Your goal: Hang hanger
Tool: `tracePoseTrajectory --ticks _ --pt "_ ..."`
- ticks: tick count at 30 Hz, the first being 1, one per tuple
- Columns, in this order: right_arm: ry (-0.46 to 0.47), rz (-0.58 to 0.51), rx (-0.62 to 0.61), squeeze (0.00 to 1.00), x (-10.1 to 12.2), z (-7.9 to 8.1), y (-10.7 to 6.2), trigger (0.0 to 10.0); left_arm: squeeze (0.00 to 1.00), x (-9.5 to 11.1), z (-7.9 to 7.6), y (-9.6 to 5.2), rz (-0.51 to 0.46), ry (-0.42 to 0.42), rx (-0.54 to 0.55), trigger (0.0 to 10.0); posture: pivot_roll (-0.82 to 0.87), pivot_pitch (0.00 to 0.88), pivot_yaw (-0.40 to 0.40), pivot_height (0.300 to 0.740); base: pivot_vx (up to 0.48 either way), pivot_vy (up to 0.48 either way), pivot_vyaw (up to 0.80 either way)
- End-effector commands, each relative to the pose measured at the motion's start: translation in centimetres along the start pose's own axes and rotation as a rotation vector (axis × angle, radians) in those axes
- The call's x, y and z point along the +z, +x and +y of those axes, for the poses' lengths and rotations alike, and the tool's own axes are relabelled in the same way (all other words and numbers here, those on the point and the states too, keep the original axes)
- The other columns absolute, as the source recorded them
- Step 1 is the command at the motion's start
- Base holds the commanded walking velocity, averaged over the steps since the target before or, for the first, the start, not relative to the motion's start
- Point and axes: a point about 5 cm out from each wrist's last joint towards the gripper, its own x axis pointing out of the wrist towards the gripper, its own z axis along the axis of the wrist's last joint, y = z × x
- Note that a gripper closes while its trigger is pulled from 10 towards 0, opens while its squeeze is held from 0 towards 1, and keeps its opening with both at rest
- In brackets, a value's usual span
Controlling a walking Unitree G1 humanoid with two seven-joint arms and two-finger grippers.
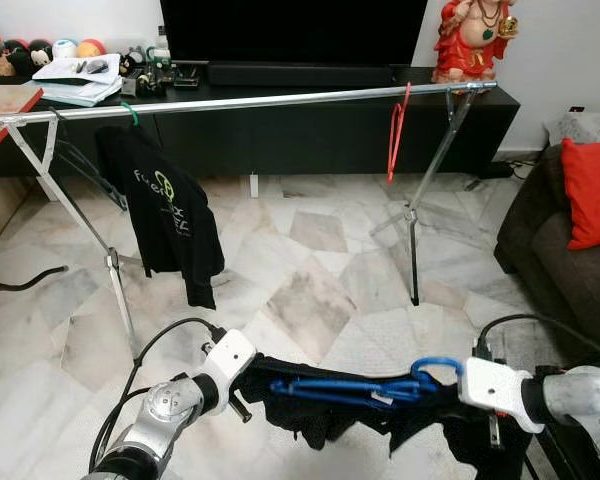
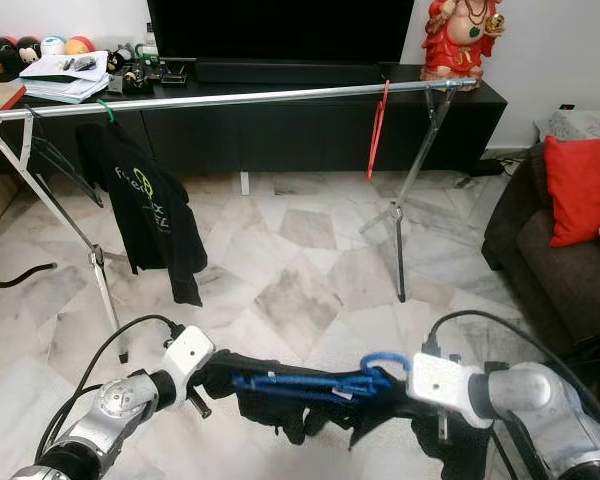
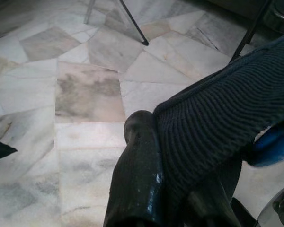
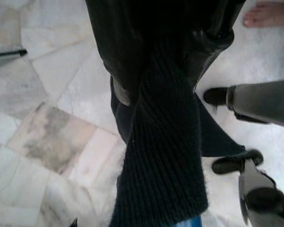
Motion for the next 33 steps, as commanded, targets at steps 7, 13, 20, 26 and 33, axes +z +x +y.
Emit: tracePoseTrajectory --ticks 7,13,20,26,33 --pt "-0.036 0.202 -0.154 0.00 -2.3 -1.3 -0.6 0.0 0.00 -1.0 0.8 -0.9 0.054 -0.011 0.026 0.0 -0.06 0.117 -0.012 0.740 0.000 0.000 0.00" --pt "0.020 0.110 -0.285 0.00 -1.1 -2.4 0.2 0.0 0.00 -1.0 0.8 -0.9 0.061 -0.004 0.005 0.0 -0.06 0.115 -0.008 0.740 0.000 0.000 0.00" --pt "0.015 0.083 -0.237 0.00 -0.7 -1.3 2.0 0.0 0.00 -1.0 0.4 -0.8 0.064 0.002 -0.044 0.0 -0.06 0.115 -0.010 0.740 0.000 0.000 0.00" --pt "0.016 0.111 -0.147 0.00 -0.9 0.6 3.8 0.0 0.00 0.8 1.3 -0.7 -0.013 -0.026 -0.037 0.0 -0.05 0.113 -0.007 0.740 0.000 0.000 0.00" --pt "0.045 0.125 -0.158 0.00 -0.5 1.3 5.7 0.0 0.00 3.2 2.2 -0.8 -0.122 -0.090 -0.078 0.0 -0.05 0.109 -0.004 0.740 0.000 0.000 0.00"
